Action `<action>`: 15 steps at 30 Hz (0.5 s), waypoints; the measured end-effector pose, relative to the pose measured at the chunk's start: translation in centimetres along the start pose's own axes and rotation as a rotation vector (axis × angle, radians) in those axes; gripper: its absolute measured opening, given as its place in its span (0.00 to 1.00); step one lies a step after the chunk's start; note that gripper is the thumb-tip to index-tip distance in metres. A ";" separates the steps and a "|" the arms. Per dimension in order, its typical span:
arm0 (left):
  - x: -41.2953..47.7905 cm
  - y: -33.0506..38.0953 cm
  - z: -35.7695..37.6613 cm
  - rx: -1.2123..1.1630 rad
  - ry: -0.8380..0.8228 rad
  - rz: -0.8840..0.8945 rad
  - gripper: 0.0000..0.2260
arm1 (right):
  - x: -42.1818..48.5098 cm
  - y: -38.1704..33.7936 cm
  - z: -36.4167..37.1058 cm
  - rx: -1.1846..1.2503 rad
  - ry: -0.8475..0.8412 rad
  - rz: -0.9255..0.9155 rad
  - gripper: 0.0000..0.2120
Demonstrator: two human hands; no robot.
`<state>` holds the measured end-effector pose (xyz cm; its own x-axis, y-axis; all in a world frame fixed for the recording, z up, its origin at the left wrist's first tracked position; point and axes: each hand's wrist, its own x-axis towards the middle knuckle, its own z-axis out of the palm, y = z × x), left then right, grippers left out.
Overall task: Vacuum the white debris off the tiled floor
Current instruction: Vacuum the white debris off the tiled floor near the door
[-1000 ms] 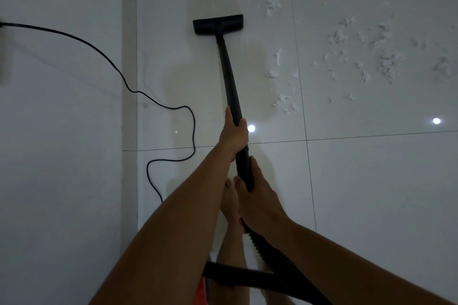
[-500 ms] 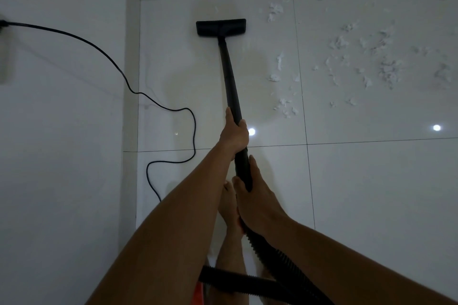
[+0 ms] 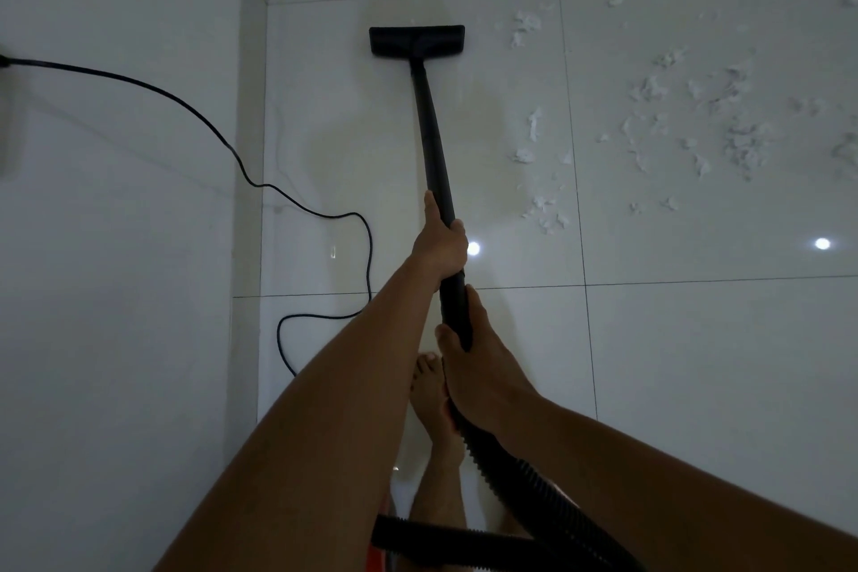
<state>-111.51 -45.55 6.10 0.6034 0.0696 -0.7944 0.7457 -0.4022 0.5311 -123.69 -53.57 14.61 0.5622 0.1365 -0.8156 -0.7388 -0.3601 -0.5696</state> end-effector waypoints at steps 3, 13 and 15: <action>0.8 0.5 -0.8 0.005 0.001 -0.003 0.30 | 0.9 -0.8 0.3 -0.005 -0.003 0.011 0.30; 2.7 1.6 -3.4 0.019 -0.013 0.003 0.31 | 2.8 -3.8 1.2 -0.020 -0.024 0.030 0.31; 3.5 1.8 -3.7 0.029 -0.011 0.005 0.31 | 3.5 -4.2 1.2 -0.019 -0.025 0.035 0.31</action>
<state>-106.99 -42.63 5.42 0.6036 0.0579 -0.7952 0.7343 -0.4290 0.5262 -119.04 -50.44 14.05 0.5266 0.1466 -0.8374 -0.7505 -0.3827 -0.5389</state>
